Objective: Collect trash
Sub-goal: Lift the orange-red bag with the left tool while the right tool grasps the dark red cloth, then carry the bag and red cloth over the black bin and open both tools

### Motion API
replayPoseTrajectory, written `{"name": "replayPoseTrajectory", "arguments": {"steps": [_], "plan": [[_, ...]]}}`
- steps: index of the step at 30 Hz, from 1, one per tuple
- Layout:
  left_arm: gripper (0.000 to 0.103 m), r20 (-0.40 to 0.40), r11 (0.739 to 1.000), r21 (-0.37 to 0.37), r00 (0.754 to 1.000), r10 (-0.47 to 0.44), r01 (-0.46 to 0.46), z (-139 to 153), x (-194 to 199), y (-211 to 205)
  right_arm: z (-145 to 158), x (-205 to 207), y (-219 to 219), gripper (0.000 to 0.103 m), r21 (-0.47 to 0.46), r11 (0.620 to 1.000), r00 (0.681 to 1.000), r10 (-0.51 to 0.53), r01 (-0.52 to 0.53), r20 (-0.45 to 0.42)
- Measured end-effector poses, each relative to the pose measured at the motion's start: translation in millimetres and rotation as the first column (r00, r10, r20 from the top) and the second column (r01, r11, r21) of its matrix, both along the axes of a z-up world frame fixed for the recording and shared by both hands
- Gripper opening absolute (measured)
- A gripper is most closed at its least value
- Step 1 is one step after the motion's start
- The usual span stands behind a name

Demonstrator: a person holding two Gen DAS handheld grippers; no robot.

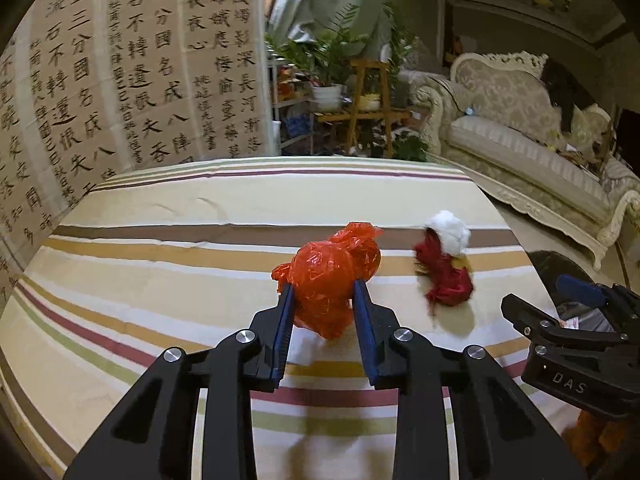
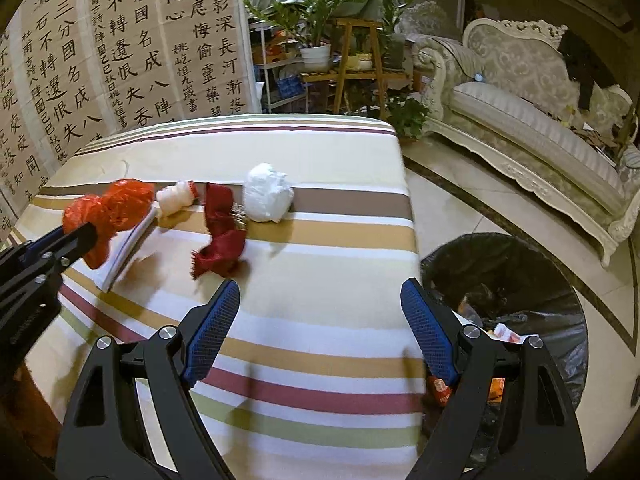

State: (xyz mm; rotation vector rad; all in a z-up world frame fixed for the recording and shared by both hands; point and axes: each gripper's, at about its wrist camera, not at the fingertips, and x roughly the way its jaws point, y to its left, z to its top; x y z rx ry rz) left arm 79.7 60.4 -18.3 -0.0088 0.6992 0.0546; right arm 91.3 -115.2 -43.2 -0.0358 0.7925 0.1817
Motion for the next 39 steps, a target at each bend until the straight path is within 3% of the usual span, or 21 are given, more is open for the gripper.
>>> {"name": "replayPoseTrajectory", "arguments": {"steps": [4,13,18,21,23,26,39], "plan": [[0.030,0.010,0.998,-0.009,0.998,0.055,-0.055,4,-3,21,2,5,14,0.079,0.002,1.000,1.000,0.020,-0.020,0.001],[0.030,0.009,0.987,0.014,0.987,0.158,-0.158,-3,-6,57,0,21,47,0.062,-0.016,0.997,0.997,0.076,-0.077,-0.018],[0.030,-0.003,0.983,0.014,0.983,0.185,-0.185,-10,-7,67,-8,30,60,0.058,-0.036,0.995,0.995,0.094,-0.096,-0.043],[0.030,-0.012,0.982,0.007,0.982,0.188,-0.188,-13,-7,71,-13,34,66,0.049,-0.044,0.994,0.993,0.101,-0.104,-0.065],[0.030,-0.018,0.982,0.000,0.982,0.189,-0.189,-14,-6,72,-16,36,68,0.034,-0.045,0.993,0.991,0.109,-0.113,-0.083],[0.030,-0.021,0.982,-0.005,0.982,0.189,-0.189,-16,-8,72,-18,34,71,0.025,-0.061,0.991,0.990,0.117,-0.122,-0.084],[0.030,-0.012,0.982,-0.022,0.983,0.185,-0.186,-10,-13,63,-5,11,55,0.023,-0.032,0.994,0.993,0.106,-0.108,-0.048]]}}
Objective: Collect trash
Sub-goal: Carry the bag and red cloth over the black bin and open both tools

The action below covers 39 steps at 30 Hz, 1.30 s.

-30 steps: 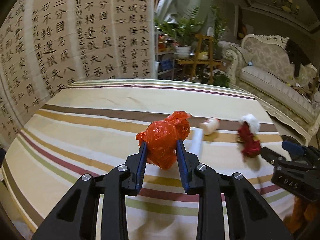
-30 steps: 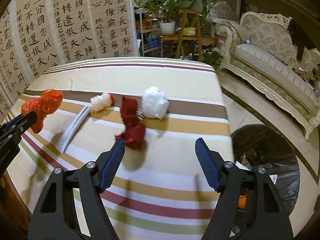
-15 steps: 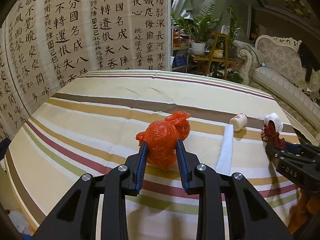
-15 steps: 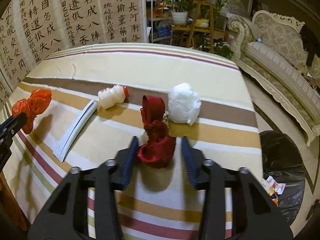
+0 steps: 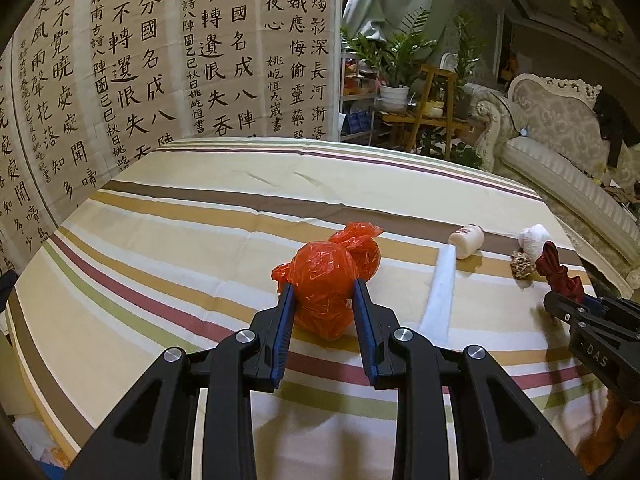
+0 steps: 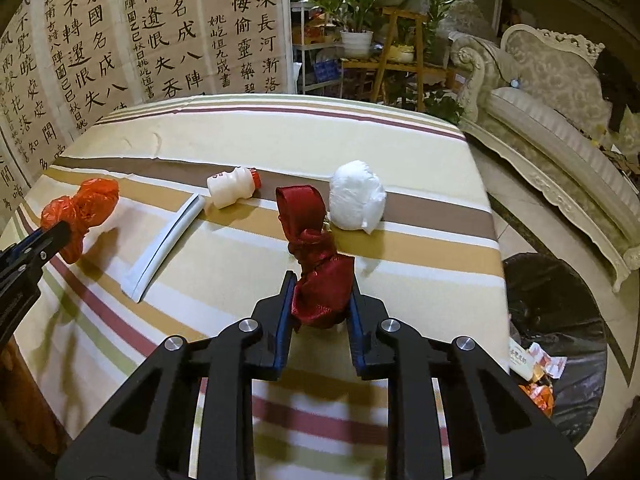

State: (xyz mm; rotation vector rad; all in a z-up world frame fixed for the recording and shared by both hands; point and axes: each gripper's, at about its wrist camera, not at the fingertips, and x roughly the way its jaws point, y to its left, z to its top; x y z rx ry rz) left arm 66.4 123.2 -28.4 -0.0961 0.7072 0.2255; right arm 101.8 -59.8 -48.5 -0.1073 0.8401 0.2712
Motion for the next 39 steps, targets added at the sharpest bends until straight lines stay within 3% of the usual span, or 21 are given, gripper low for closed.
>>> {"name": "replayPoseTrajectory", "arguments": {"steps": [20,39], "plan": [[0.030,0.028,0.991,-0.015,0.991,-0.131,0.131,8,-20,-75,5,-51,-78,0.023,0.040,0.992,0.992,-0.124,0.123,0.034],[0.030,0.011,0.948,0.004,0.947,-0.320,0.320,5,-17,-170,5,-71,-179,0.023,0.085,0.948,0.948,-0.312,0.306,0.065]]}}
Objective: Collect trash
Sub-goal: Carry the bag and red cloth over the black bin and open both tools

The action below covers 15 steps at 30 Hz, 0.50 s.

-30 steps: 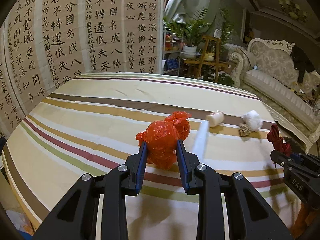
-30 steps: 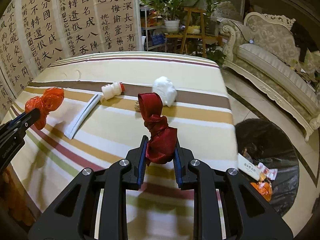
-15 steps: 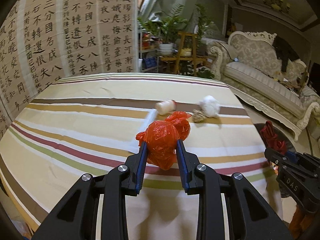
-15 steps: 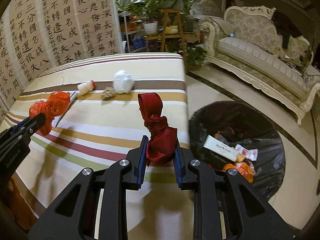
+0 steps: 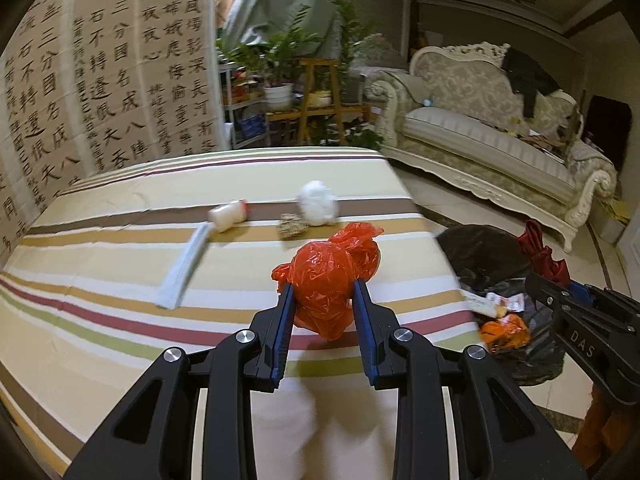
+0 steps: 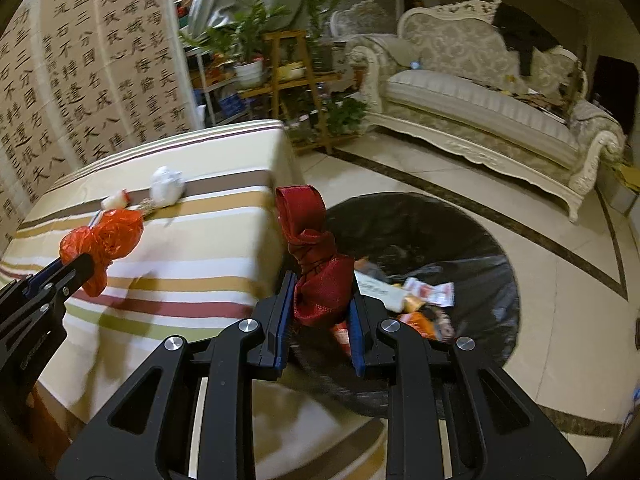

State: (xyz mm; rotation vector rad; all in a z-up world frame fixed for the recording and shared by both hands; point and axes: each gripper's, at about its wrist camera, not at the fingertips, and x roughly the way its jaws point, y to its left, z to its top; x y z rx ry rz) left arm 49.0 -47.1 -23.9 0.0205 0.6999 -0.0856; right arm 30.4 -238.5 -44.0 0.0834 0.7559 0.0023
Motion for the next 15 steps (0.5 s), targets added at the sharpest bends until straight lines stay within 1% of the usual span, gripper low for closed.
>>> {"name": "replayPoseTrajectory", "arguments": {"steps": [5,12,15], "plan": [[0.030,0.003,0.999,0.015,0.999,-0.052,0.052,-3,3,-28,-3,1,-29,0.023,0.001,0.998,0.998,-0.062,0.062,0.000],[0.030,-0.046,0.993,0.014,0.992,-0.117,0.118,-14,18,-65,-11,7,-59,0.023,0.005,0.992,0.992,-0.124,0.124,-0.006],[0.030,-0.047,0.990,0.033,0.989,-0.138,0.140,-16,21,-80,-14,11,-68,0.023,0.005,0.990,0.990,-0.139,0.139,-0.013]]}}
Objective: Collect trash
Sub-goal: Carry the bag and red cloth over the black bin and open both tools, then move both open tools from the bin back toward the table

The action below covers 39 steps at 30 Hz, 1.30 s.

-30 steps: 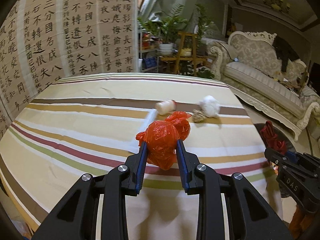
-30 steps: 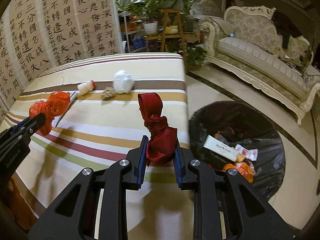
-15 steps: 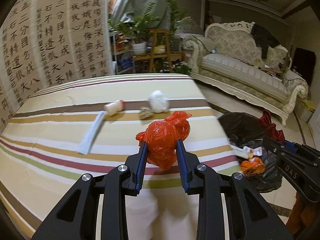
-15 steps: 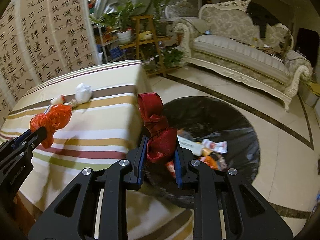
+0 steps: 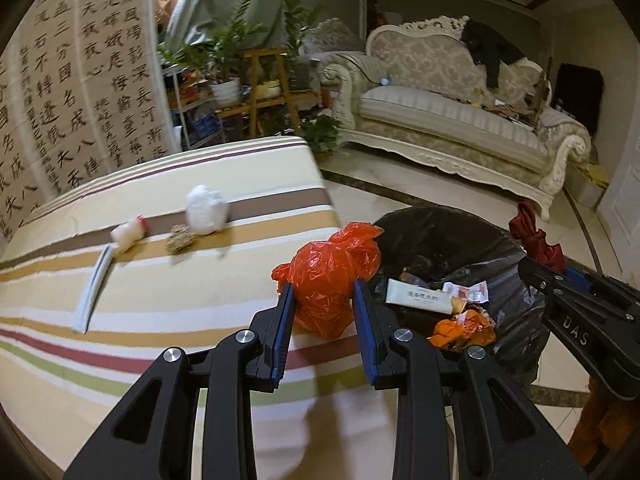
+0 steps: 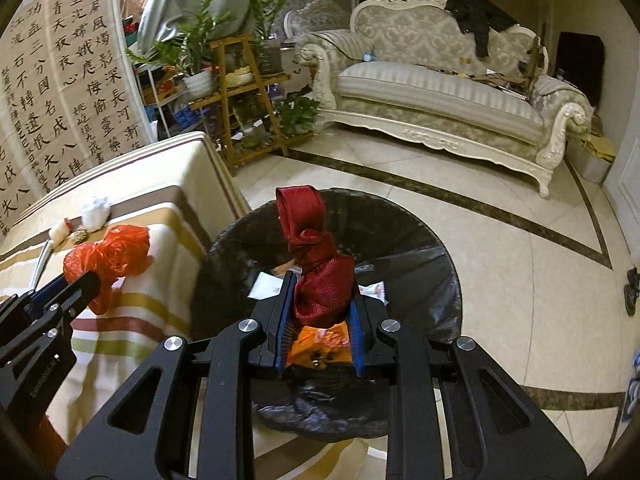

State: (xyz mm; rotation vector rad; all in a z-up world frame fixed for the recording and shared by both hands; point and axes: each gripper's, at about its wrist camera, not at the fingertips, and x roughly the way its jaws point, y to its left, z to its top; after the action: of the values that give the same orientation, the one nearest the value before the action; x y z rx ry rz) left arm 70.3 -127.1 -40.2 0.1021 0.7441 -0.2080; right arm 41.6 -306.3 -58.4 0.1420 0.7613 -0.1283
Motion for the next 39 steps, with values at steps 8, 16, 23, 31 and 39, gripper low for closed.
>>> {"name": "replayPoseTrajectory", "arguments": {"steps": [8,16,23,31,39], "plan": [[0.030,0.002,0.999,0.019,0.999,-0.044,0.044,-3,10,-30,-9,10,-14,0.024,0.005,1.000,0.999,-0.030,0.030,-0.016],[0.049,-0.011,0.997,0.036,0.997,-0.073,0.074,-6,19,-46,-14,15,-24,0.038,0.020,0.998,0.998,-0.063,0.064,-0.017],[0.064,0.005,0.998,0.035,0.999,-0.051,0.051,-3,17,-43,-13,12,-29,0.044,0.026,0.997,0.997,-0.078,0.079,-0.014],[0.069,0.014,0.999,0.038,1.000,-0.008,0.007,2,17,-21,-6,9,-24,0.055,0.025,0.997,0.997,-0.079,0.079,0.002],[0.069,0.009,0.997,0.035,0.998,0.067,-0.067,3,16,14,-2,12,-3,0.056,0.026,0.999,1.000,-0.023,0.023,0.002]]}}
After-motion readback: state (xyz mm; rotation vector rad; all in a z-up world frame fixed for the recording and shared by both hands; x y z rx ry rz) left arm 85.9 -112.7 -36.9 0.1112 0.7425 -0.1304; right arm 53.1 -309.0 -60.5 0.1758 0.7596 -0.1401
